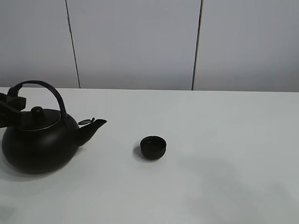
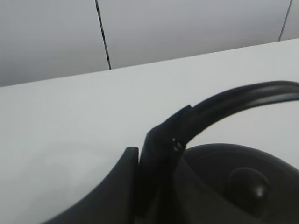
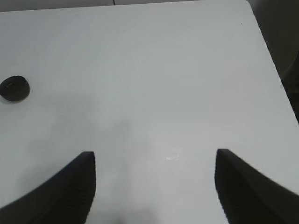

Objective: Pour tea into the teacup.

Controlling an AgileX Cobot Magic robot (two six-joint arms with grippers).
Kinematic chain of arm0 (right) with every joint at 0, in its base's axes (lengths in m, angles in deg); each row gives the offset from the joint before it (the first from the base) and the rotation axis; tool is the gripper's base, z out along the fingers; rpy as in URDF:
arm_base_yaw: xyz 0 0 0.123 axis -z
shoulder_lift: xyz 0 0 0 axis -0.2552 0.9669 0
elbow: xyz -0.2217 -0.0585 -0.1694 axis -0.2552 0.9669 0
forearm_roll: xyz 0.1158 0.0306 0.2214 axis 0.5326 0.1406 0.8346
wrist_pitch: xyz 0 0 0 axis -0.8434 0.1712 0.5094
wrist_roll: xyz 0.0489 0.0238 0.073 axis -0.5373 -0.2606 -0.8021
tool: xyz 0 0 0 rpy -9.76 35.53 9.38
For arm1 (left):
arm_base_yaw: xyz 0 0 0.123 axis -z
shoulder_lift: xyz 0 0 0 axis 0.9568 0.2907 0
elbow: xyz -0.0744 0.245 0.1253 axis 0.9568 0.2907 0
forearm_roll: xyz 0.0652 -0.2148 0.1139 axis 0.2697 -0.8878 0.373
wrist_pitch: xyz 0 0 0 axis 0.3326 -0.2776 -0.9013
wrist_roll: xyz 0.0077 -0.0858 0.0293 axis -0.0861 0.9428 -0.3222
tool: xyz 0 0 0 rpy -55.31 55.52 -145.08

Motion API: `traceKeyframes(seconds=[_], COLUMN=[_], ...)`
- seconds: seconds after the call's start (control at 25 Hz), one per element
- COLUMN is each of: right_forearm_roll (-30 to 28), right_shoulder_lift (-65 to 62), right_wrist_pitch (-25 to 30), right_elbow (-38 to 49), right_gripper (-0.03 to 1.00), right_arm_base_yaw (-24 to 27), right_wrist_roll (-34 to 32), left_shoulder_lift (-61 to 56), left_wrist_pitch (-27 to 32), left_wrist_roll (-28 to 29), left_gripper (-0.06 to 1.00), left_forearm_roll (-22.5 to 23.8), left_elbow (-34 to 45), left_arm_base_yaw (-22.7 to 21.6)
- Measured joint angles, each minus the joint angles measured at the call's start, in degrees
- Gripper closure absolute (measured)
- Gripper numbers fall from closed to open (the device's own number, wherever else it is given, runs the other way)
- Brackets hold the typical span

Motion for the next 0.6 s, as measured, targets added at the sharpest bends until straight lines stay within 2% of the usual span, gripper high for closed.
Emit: traceKeyframes(seconds=[0.48,0.6], right_forearm_roll=[0.00,0.00], right_shoulder_lift=[0.00,0.00], right_wrist_pitch=[-0.07,-0.07], right_elbow=[0.00,0.00], right_gripper=[0.47,0.47], right_arm_base_yaw=[0.00,0.00], right_wrist_roll=[0.00,0.00], left_shoulder_lift=[1.91,1.91], left_wrist_pitch=[-2.52,-3.38], left_wrist_roll=[0.02,0.89], left_gripper=[0.83,0.77], left_forearm_roll=[1.02,1.30], left_elbow=[-0.09,-0.09], left_arm_base_yaw=[0.00,0.00])
